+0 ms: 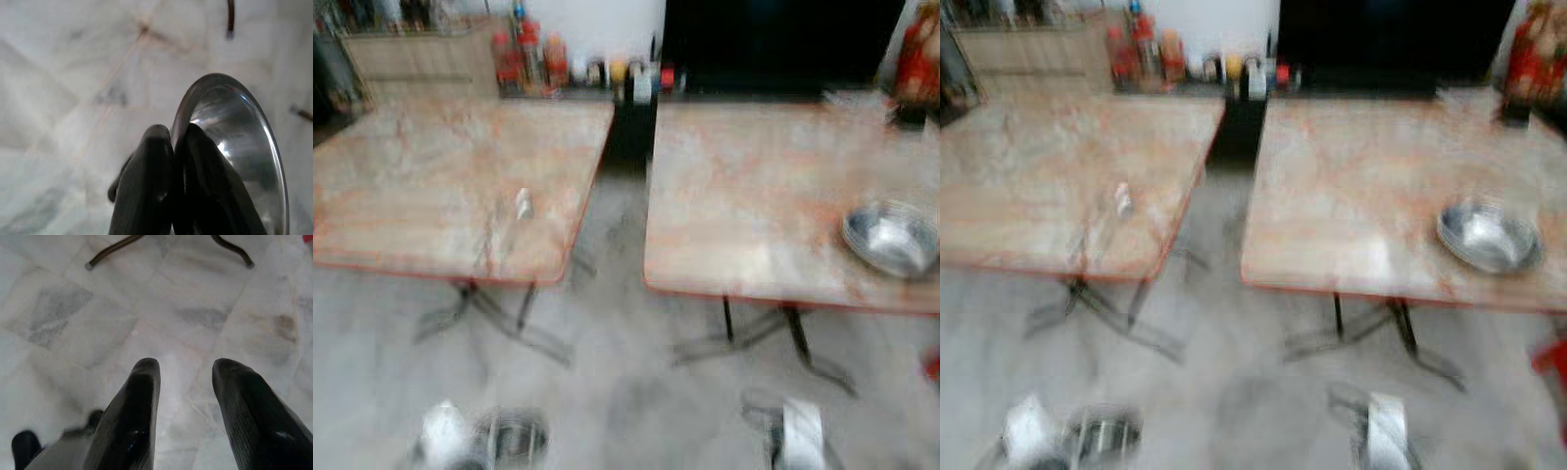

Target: Setting the table

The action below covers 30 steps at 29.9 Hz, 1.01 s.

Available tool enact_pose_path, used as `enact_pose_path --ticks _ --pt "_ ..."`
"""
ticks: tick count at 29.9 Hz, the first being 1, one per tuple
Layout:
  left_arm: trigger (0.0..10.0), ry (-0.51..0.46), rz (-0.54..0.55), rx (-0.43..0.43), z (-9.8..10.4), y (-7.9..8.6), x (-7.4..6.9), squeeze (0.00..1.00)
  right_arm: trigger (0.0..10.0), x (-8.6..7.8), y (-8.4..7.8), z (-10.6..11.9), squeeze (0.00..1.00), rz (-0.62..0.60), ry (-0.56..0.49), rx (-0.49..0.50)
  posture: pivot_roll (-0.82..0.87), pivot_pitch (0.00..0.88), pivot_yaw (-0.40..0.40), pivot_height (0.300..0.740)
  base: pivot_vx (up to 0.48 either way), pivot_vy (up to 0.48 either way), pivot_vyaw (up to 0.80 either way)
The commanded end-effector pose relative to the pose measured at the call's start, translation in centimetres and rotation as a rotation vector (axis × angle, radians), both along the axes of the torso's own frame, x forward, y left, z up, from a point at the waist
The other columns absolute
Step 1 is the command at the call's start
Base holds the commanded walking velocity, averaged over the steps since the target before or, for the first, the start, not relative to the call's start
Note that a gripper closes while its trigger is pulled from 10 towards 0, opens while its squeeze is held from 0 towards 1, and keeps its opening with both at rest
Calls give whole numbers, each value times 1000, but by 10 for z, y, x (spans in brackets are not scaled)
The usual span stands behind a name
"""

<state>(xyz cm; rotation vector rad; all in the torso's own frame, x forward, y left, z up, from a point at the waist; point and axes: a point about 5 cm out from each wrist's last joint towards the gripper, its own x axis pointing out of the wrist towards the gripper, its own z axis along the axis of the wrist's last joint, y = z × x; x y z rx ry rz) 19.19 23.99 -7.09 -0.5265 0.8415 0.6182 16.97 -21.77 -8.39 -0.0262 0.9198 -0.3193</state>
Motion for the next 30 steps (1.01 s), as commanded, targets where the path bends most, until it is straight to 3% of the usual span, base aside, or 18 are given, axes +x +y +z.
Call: enact_pose_path --ticks 1,4,13,30 --pt "10000 -28 -32 15 5 1 9 0 10000 2 -4 2 0 -15 -8 -3 -17 0 1 740 0 -398 0" --pt "10000 -19 -160 73 7 -4 13 0 10000 1 -3 1 0 -15 -8 0 -20 0 3 740 0 -197 0" --pt "10000 5 -259 116 3 -7 8 0 10000 2 -2 1 0 -14 -13 15 -26 0 10 740 0 0 0" --pt "10000 50 -331 128 -2 -12 2 0 10000 5 12 0 0 31 -24 85 -19 0 17 740 265 0 -185"
